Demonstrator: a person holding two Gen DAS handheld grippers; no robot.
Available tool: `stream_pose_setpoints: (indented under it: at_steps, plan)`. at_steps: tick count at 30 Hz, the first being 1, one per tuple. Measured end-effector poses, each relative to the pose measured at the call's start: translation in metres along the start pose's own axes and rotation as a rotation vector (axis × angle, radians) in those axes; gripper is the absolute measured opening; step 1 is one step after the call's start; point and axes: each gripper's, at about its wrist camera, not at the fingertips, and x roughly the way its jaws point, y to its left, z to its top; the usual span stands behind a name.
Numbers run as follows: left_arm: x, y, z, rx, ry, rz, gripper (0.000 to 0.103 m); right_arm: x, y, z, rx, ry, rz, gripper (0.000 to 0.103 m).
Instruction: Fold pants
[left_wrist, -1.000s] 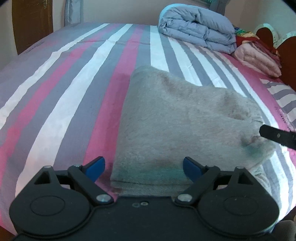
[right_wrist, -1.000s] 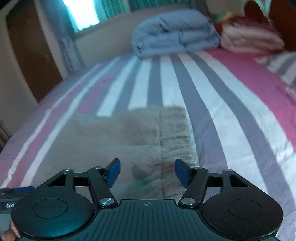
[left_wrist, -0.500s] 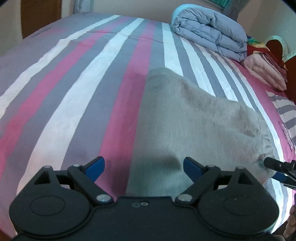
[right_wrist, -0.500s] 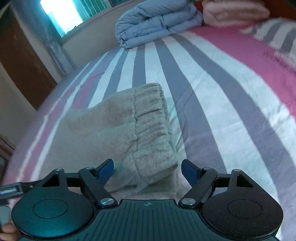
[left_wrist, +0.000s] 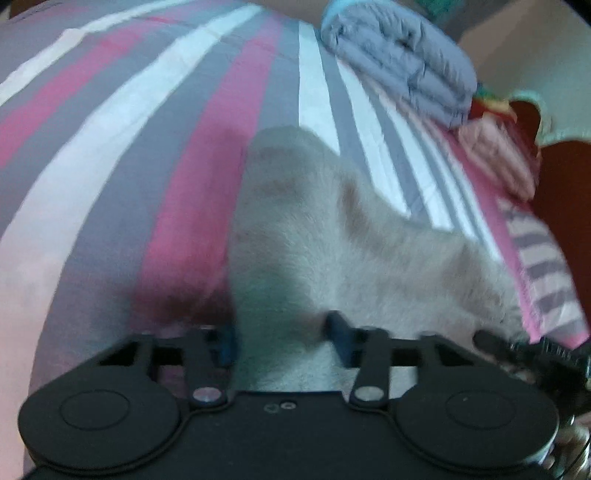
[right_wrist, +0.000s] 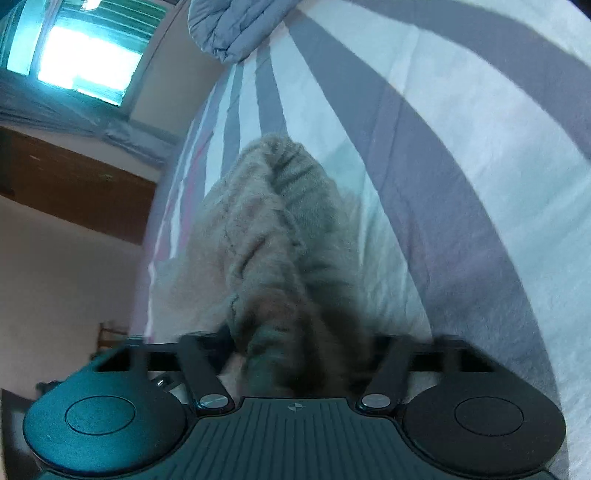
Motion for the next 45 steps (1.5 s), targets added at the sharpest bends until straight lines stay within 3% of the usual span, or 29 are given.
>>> stream_pose_setpoints:
  at_steps: [1, 7, 11, 15, 18, 20, 23, 26, 29, 30, 31, 32, 33, 36, 37, 39, 40, 42, 45]
  plan:
    - [-0.006, 0.0, 0.001, -0.021, -0.023, -0.012, 0.016, -0.004, 0.004, 0.0, -0.014, -0.01, 0.01, 0.046]
    - [-0.046, -0.012, 0.03, -0.029, -0.187, -0.029, 0.014, -0.021, 0.069, 0.005, -0.183, -0.085, 0.135, 0.042]
    - [-0.055, -0.007, 0.053, -0.039, -0.195, -0.022, 0.014, -0.02, 0.106, 0.017, -0.255, -0.115, 0.19, 0.042]
    - [-0.023, -0.009, 0.037, 0.008, -0.108, 0.041, 0.014, 0.006, 0.091, 0.022, -0.21, -0.083, 0.109, 0.042]
    - [-0.001, -0.004, 0.016, 0.052, -0.079, 0.117, 0.032, 0.026, 0.058, 0.016, -0.184, -0.032, 0.0, 0.044]
    - [-0.01, -0.004, 0.015, 0.066, -0.084, 0.124, 0.036, 0.031, 0.044, 0.012, -0.169, -0.023, -0.088, 0.057]
    - [-0.038, -0.006, 0.023, 0.108, -0.121, 0.14, 0.034, 0.006, 0.056, 0.006, -0.25, -0.107, -0.134, 0.07]
    - [-0.048, -0.018, 0.044, 0.175, -0.106, 0.126, 0.034, -0.029, 0.085, -0.001, -0.384, -0.239, -0.19, 0.072]
    - [-0.026, -0.032, 0.067, 0.213, -0.079, 0.135, 0.027, -0.017, 0.13, -0.005, -0.543, -0.269, -0.229, 0.071]
    - [-0.015, -0.037, 0.075, 0.231, -0.079, 0.141, 0.025, -0.003, 0.145, -0.005, -0.584, -0.264, -0.231, 0.065]
    - [-0.006, -0.04, 0.079, 0.248, -0.07, 0.143, 0.025, 0.015, 0.155, -0.006, -0.612, -0.244, -0.243, 0.041]
    - [0.008, -0.043, 0.084, 0.274, -0.05, 0.158, 0.027, 0.034, 0.164, -0.009, -0.64, -0.217, -0.269, 0.024]
    - [0.019, -0.043, 0.087, 0.287, -0.041, 0.186, 0.021, 0.055, 0.171, -0.01, -0.666, -0.197, -0.296, 0.023]
    - [0.04, -0.03, 0.095, 0.268, -0.048, 0.226, 0.023, 0.107, 0.171, -0.014, -0.716, -0.1, -0.354, 0.023]
    - [0.044, -0.022, 0.097, 0.245, -0.052, 0.228, 0.029, 0.121, 0.164, -0.013, -0.754, -0.084, -0.39, 0.023]
    - [0.051, -0.01, 0.099, 0.186, -0.054, 0.225, 0.035, 0.132, 0.151, -0.008, -0.799, -0.132, -0.489, 0.009]
    - [0.052, -0.007, 0.096, 0.165, -0.064, 0.214, 0.035, 0.129, 0.135, 0.0, -0.762, -0.168, -0.547, 0.004]
    - [0.041, -0.009, 0.09, 0.152, -0.109, 0.202, 0.034, 0.126, 0.105, 0.015, -0.617, -0.143, -0.494, 0.0]
    - [0.017, -0.018, 0.082, 0.152, -0.17, 0.188, 0.032, 0.118, 0.127, -0.002, -0.735, -0.178, -0.522, 0.0]
